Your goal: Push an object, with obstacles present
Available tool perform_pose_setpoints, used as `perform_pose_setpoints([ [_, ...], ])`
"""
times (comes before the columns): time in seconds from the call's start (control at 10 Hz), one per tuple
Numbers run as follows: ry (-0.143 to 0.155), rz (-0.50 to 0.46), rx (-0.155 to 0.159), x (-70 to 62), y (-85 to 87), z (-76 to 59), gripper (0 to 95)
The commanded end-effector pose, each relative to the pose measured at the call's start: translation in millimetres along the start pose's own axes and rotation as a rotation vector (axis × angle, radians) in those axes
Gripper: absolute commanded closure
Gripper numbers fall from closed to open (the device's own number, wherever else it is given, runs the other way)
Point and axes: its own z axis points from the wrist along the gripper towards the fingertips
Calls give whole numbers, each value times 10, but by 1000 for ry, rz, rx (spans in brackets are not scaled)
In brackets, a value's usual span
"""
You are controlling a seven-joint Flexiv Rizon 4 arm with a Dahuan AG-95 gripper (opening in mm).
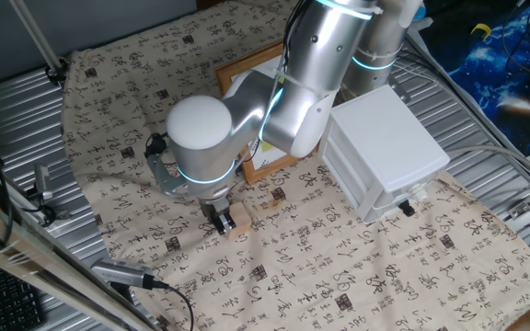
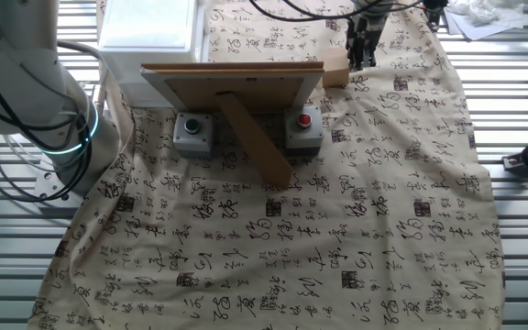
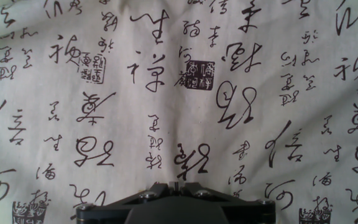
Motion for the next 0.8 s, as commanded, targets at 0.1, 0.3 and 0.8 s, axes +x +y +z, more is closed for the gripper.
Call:
perform_pose_setpoints([
  [0.1, -2, -8, 4, 1, -2, 1, 950],
  [0.3, 12, -13, 6, 1, -2, 1, 950],
  [0.8, 8, -34, 15, 1, -2, 1, 950],
])
